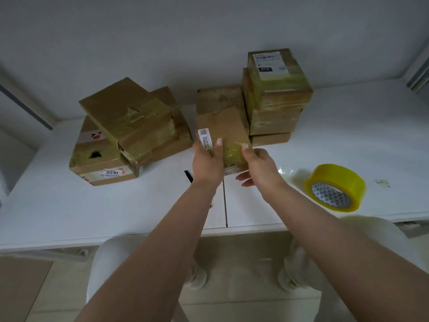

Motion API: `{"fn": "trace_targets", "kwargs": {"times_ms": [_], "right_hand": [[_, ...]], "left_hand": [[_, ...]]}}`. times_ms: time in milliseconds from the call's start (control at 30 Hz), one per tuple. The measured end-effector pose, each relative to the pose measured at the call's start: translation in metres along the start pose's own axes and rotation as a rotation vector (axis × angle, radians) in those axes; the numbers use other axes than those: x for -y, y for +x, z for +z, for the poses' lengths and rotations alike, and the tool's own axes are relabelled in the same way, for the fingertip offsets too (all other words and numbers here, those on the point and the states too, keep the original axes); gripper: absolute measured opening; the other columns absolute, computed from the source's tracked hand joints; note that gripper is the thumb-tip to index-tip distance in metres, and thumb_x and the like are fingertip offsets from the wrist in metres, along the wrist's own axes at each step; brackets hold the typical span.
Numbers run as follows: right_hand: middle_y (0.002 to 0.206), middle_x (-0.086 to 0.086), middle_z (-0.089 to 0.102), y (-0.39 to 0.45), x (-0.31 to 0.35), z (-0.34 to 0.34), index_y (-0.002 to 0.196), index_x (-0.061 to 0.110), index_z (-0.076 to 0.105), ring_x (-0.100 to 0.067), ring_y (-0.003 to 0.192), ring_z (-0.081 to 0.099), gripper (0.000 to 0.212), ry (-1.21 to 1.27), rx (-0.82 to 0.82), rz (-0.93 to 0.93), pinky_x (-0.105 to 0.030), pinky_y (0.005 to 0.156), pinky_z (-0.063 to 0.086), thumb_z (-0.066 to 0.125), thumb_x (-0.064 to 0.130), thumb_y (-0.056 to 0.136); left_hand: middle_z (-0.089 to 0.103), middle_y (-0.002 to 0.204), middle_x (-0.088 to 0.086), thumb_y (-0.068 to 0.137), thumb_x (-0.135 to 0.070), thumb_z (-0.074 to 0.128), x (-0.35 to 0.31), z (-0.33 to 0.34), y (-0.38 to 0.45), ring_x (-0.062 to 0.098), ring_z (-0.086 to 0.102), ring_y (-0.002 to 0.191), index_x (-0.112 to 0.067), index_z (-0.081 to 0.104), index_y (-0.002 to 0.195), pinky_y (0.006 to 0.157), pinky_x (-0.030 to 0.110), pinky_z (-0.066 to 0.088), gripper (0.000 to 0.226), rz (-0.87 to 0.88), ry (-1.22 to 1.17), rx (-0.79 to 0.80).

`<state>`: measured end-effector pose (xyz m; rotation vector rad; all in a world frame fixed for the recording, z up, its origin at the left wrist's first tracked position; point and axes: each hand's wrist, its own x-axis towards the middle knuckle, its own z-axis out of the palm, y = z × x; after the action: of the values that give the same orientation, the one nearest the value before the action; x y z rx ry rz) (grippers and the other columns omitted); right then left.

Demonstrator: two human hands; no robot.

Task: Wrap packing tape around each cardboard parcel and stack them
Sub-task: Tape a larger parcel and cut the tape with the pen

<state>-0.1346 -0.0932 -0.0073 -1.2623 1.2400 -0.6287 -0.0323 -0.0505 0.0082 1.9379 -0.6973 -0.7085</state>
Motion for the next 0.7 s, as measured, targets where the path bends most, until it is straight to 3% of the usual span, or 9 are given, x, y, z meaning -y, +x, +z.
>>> {"fn": "trace_targets", "kwargs": {"times_ms": [100,200,300,433,567,700], "right_hand": [[0.087,-0.012,0.065,0.011,0.016,0.007,0.115,0.005,0.055,-0.018,0.054,0.058,0.035,0.233,-0.028,0.073,-0.032,0.056,0.055,0.053,0.036,0.098],[0.09,-0.013,0.069,0.031,0.033,0.013,0.105,0.009,0.058,-0.016,0.054,0.06,0.03,0.328,-0.093,0.117,-0.033,0.063,0.06,0.056,0.037,0.097],[0.09,-0.013,0.07,0.052,0.049,0.018,0.095,0.011,0.056,-0.017,0.053,0.058,0.03,0.361,-0.125,0.179,-0.034,0.07,0.061,0.057,0.041,0.096],[0.086,-0.011,0.067,0.072,0.059,0.023,0.093,0.012,0.052,-0.015,0.057,0.059,0.027,0.439,-0.109,0.259,-0.029,0.067,0.059,0.059,0.038,0.095],[0.114,-0.012,0.064,0.079,0.061,0.021,0.119,0.007,0.055,-0.02,0.098,0.067,0.026,0.721,-0.125,0.255,-0.028,0.086,0.058,0.061,0.013,0.094],[0.106,-0.01,0.064,0.071,0.058,0.03,0.128,0.002,0.051,-0.019,0.092,0.068,0.034,0.69,-0.132,0.248,-0.034,0.096,0.053,0.053,0.001,0.095]], "left_hand": [[0.058,0.124,0.009,0.1,-0.048,0.041,-0.018,-0.006,0.019,0.028,0.06,0.108,-0.016,0.038,0.138,0.094,0.044,0.051,0.051,-0.013,-0.011,0.02],[0.057,0.13,0.006,0.102,-0.047,0.035,-0.029,-0.017,0.031,0.024,0.058,0.114,-0.019,0.041,0.141,0.096,0.038,0.047,0.048,-0.027,-0.105,0.035],[0.061,0.109,-0.002,0.104,-0.041,0.035,-0.024,-0.029,0.032,0.01,0.058,0.095,-0.016,0.049,0.131,0.087,0.031,0.045,0.039,-0.01,-0.119,0.041],[0.055,0.13,-0.001,0.104,-0.036,0.04,0.002,-0.042,0.026,0.02,0.051,0.124,-0.018,0.046,0.139,0.109,0.043,0.039,0.04,-0.065,-0.127,0.057],[0.053,0.133,0.0,0.103,-0.035,0.043,0.015,-0.052,0.026,0.021,0.049,0.127,-0.017,0.047,0.138,0.111,0.045,0.037,0.039,-0.083,-0.167,0.05],[0.057,0.129,0.0,0.102,-0.035,0.044,0.019,-0.064,0.025,0.02,0.051,0.123,-0.017,0.049,0.136,0.11,0.044,0.039,0.038,-0.103,-0.189,0.018]]}}
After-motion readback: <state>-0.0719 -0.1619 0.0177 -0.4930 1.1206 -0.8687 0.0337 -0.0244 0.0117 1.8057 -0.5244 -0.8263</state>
